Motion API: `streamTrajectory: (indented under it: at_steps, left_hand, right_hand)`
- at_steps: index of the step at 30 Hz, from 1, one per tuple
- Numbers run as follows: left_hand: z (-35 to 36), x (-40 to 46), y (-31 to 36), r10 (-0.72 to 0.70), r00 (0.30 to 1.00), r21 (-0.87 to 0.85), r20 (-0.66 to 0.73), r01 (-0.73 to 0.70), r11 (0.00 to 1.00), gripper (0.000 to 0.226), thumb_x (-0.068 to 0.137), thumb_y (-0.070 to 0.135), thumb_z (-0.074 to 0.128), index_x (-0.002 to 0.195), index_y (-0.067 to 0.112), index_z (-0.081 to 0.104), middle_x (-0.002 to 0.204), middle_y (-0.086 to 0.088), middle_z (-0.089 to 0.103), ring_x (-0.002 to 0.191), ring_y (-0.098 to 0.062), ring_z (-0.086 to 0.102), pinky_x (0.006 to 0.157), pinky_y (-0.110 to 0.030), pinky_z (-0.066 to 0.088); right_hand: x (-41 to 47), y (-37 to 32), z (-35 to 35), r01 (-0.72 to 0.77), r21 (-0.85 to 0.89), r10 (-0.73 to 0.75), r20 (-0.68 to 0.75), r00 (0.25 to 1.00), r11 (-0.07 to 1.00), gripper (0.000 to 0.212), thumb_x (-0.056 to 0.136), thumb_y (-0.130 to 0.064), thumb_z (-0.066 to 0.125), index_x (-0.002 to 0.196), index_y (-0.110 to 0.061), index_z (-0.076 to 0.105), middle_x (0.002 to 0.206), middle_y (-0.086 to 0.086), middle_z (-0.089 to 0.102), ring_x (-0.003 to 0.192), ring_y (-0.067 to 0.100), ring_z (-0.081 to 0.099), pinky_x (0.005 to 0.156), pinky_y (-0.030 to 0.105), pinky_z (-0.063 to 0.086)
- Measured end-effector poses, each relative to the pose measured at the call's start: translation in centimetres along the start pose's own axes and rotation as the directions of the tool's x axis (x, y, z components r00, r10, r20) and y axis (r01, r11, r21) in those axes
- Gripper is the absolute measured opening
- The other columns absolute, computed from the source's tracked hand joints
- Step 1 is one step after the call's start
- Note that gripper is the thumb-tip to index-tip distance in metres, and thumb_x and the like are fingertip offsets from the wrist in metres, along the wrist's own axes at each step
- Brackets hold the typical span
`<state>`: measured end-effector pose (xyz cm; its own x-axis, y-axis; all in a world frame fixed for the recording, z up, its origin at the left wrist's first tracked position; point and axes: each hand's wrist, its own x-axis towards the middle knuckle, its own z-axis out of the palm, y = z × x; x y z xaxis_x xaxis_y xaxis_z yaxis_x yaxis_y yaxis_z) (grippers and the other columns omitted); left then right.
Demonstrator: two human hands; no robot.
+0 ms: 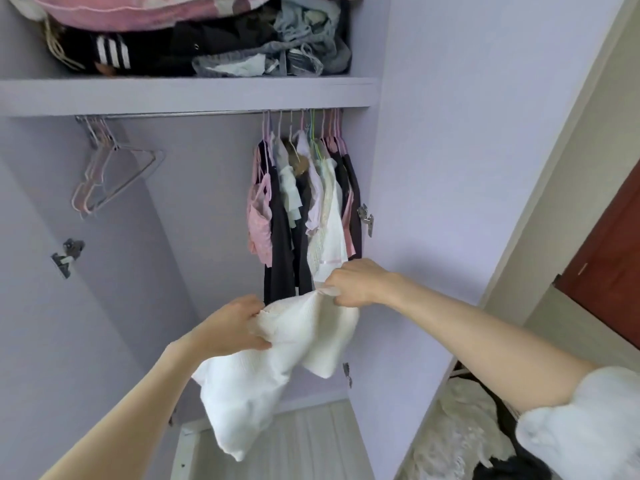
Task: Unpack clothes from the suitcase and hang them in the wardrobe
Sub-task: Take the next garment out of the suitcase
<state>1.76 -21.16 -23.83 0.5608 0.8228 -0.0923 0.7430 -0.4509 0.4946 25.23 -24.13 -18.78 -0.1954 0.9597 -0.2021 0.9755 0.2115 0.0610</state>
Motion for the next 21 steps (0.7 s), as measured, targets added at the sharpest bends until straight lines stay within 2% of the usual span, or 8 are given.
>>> streamTrajectory:
  at_steps: [2,4,7,10,12,14,18,21]
  left_hand:
    - [-0.2,0.7,-0.5,-0.014,0.999,0.09,-0.047,0.018,0.996,0.033,0.074,0.027,0.072,0.099,0.013,0.055,0.099,0.005,0.054,0.098,-0.016,0.049,0.07,-0.014,0.034]
    - [-0.6,1.3,-0.6,-0.014,0.996,0.153,-0.087,0.028,0.988,0.029,0.075,0.029,0.068,0.094,0.011,0.055,0.092,0.007,0.055,0.094,-0.017,0.05,0.069,-0.016,0.035]
    - [-1.2,2.3,-0.8,-0.049,0.993,0.278,-0.104,0.076,0.958,0.033,0.076,0.049,0.063,0.071,0.02,0.048,0.079,0.007,0.053,0.088,-0.02,0.05,0.071,-0.026,0.036]
    - [-2.1,3.3,-2.0,-0.185,0.975,0.341,-0.125,0.218,0.914,0.05,0.08,0.067,0.051,0.062,0.021,0.037,0.068,0.007,0.049,0.08,-0.019,0.05,0.069,-0.026,0.034]
    - [-2.7,4.1,-3.1,-0.22,0.969,0.354,-0.11,0.246,0.903,0.054,0.08,0.07,0.046,0.062,0.021,0.036,0.066,0.008,0.049,0.076,-0.018,0.05,0.069,-0.025,0.034]
    - [-3.2,4.8,-4.3,-0.255,0.966,0.338,-0.03,0.25,0.907,0.053,0.079,0.071,0.046,0.064,0.022,0.037,0.069,0.009,0.051,0.078,-0.017,0.051,0.071,-0.025,0.034]
    - [-3.8,6.3,-8.3,-0.285,0.939,0.143,0.191,0.261,0.955,0.037,0.074,0.071,0.055,0.07,0.035,0.049,0.076,0.014,0.056,0.084,-0.015,0.053,0.072,-0.024,0.037]
    - [-4.6,7.3,-12.8,-0.272,0.913,0.087,0.305,0.258,0.962,0.052,0.069,0.07,0.061,0.098,0.027,0.066,0.098,0.006,0.068,0.094,-0.016,0.061,0.08,-0.026,0.045]
  right_hand:
    - [1.5,1.2,-0.5,-0.05,0.098,0.057,-0.066,0.996,0.994,0.021,0.088,-0.017,0.046,0.066,-0.018,0.048,0.086,0.003,0.058,0.082,0.025,0.052,0.061,0.029,0.033]
    - [2.9,1.1,-1.3,-0.045,0.131,0.07,-0.198,0.978,0.99,0.017,0.092,-0.017,0.042,0.079,-0.015,0.053,0.094,0.006,0.06,0.089,0.027,0.055,0.065,0.03,0.033]
    - [5.1,-0.1,-2.4,-0.002,0.157,0.062,-0.378,0.924,0.988,0.017,0.095,-0.011,0.033,0.1,-0.007,0.049,0.105,0.013,0.058,0.09,0.033,0.055,0.067,0.034,0.035]
    - [7.2,-0.7,-3.2,0.077,0.353,0.102,-0.462,0.881,0.932,0.009,0.095,-0.006,0.03,0.093,-0.007,0.039,0.085,0.013,0.054,0.074,0.031,0.049,0.061,0.037,0.035]
    - [8.8,-1.1,-3.6,0.127,0.468,0.137,-0.49,0.861,0.874,0.013,0.095,-0.005,0.03,0.098,-0.003,0.043,0.08,0.013,0.056,0.071,0.031,0.053,0.059,0.041,0.039]
    - [10.5,-1.2,-4.0,0.14,0.542,0.183,-0.499,0.847,0.829,0.018,0.095,-0.006,0.03,0.103,-0.001,0.046,0.081,0.013,0.057,0.071,0.029,0.055,0.062,0.042,0.044]
    - [14.4,-1.2,-4.4,0.134,0.592,0.232,-0.501,0.834,0.795,0.016,0.093,-0.004,0.031,0.096,0.0,0.046,0.069,0.004,0.048,0.065,0.022,0.046,0.058,0.037,0.037]
    - [17.6,-1.4,-4.7,0.132,0.648,0.291,-0.502,0.814,0.75,0.012,0.094,-0.004,0.033,0.087,-0.007,0.043,0.068,-0.002,0.046,0.071,0.021,0.048,0.063,0.035,0.037]
